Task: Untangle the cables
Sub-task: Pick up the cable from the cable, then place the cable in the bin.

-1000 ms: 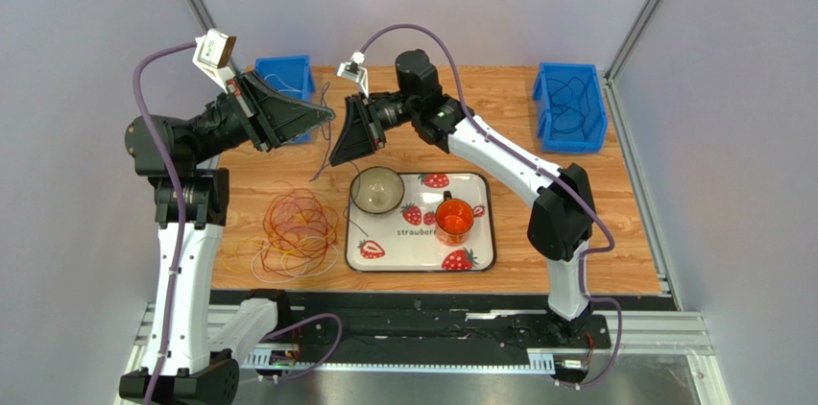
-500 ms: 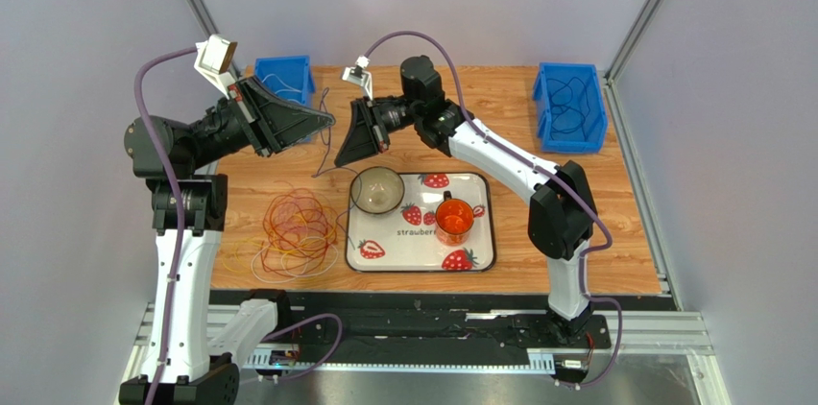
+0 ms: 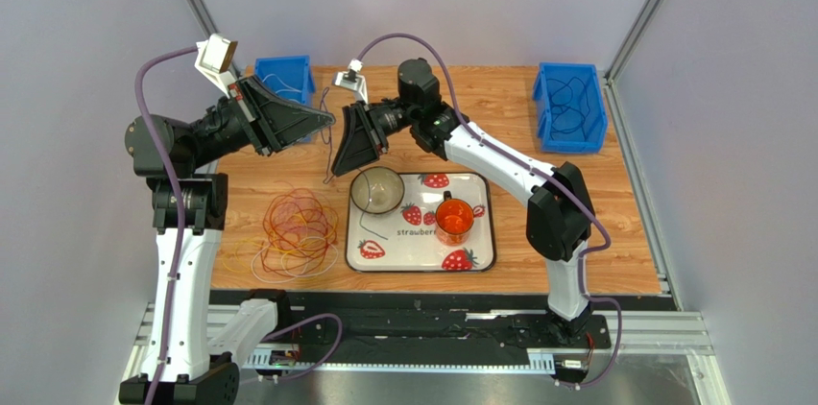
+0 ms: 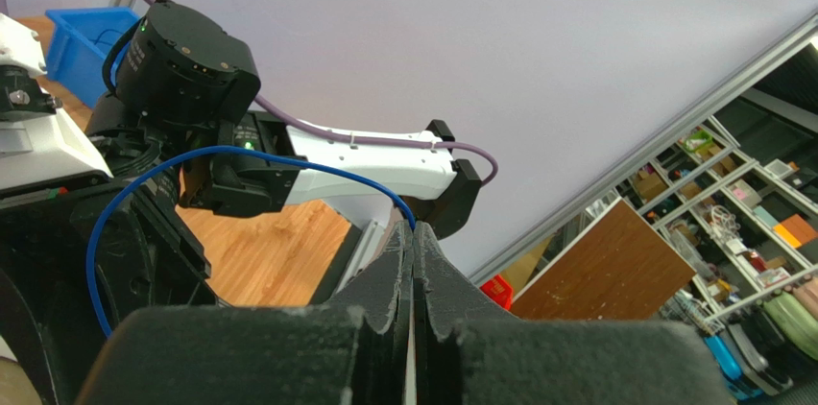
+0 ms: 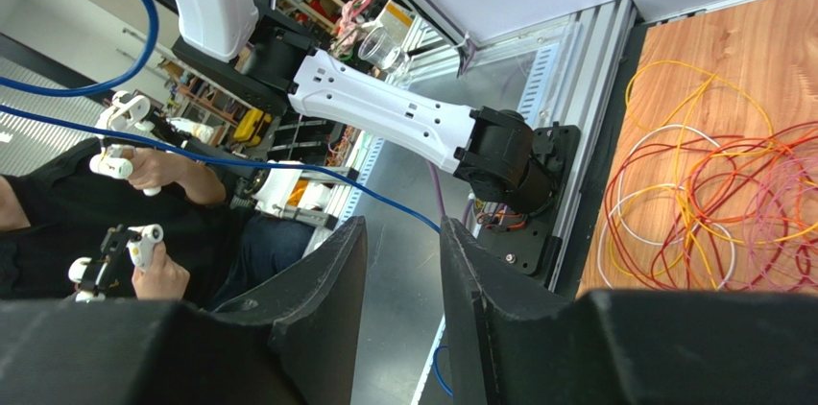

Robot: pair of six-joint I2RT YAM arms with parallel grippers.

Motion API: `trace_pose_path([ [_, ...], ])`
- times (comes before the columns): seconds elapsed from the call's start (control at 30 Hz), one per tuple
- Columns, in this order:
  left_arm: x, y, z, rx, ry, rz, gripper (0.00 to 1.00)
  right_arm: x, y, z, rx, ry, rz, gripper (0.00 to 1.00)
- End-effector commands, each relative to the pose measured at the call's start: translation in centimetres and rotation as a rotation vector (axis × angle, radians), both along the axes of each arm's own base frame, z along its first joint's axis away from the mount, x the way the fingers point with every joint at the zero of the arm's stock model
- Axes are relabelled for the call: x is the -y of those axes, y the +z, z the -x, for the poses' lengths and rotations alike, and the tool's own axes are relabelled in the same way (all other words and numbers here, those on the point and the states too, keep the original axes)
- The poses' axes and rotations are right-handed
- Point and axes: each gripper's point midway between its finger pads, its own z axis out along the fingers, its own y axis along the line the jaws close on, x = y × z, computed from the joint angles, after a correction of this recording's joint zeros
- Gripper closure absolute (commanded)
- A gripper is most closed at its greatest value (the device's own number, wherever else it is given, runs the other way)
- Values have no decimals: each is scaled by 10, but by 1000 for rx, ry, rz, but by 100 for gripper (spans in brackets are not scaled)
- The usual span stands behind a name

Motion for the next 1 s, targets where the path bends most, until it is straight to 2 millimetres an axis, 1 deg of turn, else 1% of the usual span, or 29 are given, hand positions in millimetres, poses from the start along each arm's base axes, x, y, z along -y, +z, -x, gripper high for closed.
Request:
trace_pose_path([
  [0.0, 0, 13, 11, 74, -10, -9, 100, -1, 9, 8, 27, 47, -27, 64],
  [0.03, 0, 13, 11, 71, -10, -8, 100, -2, 8, 11, 28, 58, -27, 62],
  [0.1, 0, 14, 11, 72, -12, -5, 100, -5, 4, 10, 20, 58, -20, 56],
  [0.13, 0, 14, 11, 72, -14, -5, 100, -6, 2, 10, 19, 58, -18, 50],
  [0.23, 0, 17, 14, 78, -19, 0, 100, -9, 0, 6, 20, 47, -19, 40],
  [0.27, 0, 17, 13, 75, -20, 1, 100, -10, 4, 5, 29, 47, -28, 38],
  [0.3, 0, 17, 15, 77, -24, 1, 100, -13, 1, 3, 23, 48, -23, 38],
  [0.4, 0, 18, 16, 80, -25, 0, 100, -17, 2, -1, 16, 55, -17, 39],
  [0.5, 0, 18, 16, 82, -24, -6, 100, -16, 5, 0, 24, 58, -24, 49],
  [0.53, 0, 18, 16, 82, -24, -7, 100, -16, 5, -1, 25, 58, -25, 63],
  [0.6, 0, 16, 15, 74, -23, -8, 100, -14, 6, 1, 26, 62, -24, 78],
  [0.63, 0, 16, 15, 74, -22, -7, 100, -13, 6, 2, 27, 62, -25, 91],
  [0.7, 0, 15, 14, 72, -21, -8, 100, -13, 6, 2, 26, 58, -24, 99],
  [0.83, 0, 13, 14, 76, -18, -13, 100, -13, 6, 3, 25, 56, -25, 100],
  [0.9, 0, 9, 13, 69, -12, -22, 100, -11, 9, 2, 27, 46, -27, 100],
  [0.97, 0, 8, 16, 78, -6, -35, 100, -8, 14, 0, 30, 32, -31, 100],
])
